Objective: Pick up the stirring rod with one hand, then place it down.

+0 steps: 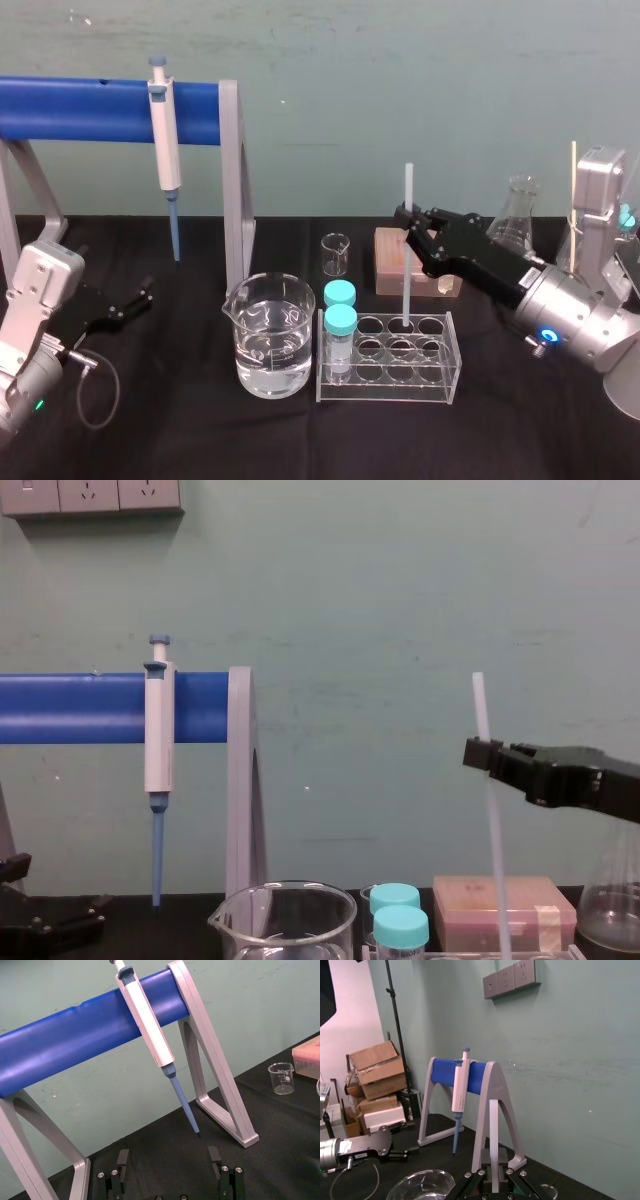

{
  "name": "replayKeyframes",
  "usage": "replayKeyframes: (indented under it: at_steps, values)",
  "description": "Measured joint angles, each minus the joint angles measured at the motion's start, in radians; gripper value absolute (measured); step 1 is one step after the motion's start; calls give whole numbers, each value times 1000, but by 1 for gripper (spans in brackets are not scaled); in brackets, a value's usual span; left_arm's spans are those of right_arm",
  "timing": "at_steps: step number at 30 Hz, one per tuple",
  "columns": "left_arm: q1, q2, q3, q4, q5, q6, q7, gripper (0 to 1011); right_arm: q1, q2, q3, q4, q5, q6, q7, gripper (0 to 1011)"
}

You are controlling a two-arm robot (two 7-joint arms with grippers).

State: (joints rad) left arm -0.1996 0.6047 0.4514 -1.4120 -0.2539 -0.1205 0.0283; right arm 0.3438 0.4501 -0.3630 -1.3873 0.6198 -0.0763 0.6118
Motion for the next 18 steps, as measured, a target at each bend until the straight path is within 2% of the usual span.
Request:
replayKeyframes:
  at_steps: [8,18]
  values:
    - [0,0,0,0,0,0,0,1000,15,-25,-22,56,-2,-39,8,67]
    - [0,0,0,0,0,0,0,1000,19,-42,-30,102,-49,-94,-1,67]
